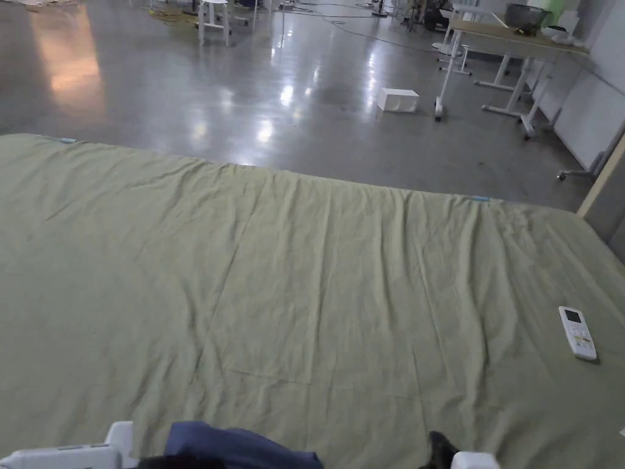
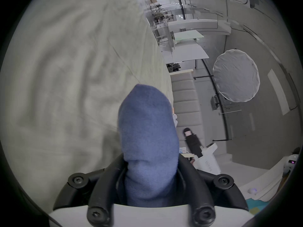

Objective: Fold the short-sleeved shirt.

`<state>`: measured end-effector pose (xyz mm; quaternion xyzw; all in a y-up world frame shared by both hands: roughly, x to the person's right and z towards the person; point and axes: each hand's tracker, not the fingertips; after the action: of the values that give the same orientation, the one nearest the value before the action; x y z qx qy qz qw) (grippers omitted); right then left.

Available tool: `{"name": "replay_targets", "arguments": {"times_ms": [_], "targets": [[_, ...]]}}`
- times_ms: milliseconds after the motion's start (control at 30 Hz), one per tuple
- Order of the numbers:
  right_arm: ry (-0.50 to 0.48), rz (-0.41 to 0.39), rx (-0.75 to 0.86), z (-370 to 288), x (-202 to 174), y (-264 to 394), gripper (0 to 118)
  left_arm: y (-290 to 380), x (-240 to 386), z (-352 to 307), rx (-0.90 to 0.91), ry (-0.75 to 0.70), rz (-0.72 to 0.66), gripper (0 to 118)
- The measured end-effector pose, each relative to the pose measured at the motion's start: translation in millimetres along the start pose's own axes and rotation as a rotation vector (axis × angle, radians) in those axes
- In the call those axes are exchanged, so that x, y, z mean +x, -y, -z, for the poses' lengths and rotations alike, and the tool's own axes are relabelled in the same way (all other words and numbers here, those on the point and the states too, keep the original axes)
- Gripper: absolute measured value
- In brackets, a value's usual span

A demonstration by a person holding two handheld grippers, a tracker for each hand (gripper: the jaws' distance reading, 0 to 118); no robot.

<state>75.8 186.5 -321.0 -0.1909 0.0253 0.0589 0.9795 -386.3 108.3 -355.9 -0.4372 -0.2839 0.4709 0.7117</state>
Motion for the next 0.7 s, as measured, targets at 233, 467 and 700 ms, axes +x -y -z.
{"name": "replay_targets", "arguments": {"times_ms": [233,467,700], "targets": [[0.082,-0.006,0.145,17.8,37.8,-85.1,0,-53.6,-1.9,-132.8,0.085,-0.230,0.051,22],[0.130,-0.016,0.202,26.5,56.0,-127.5,0,-96.1,2.5,-238.6,0.126,-0.465,0.063,22],[0.158,-0.034,0.226,24.5,61.0,-132.7,0,-125.1,13.8,-303.8,0.060,-0.761,0.116,22]]}}
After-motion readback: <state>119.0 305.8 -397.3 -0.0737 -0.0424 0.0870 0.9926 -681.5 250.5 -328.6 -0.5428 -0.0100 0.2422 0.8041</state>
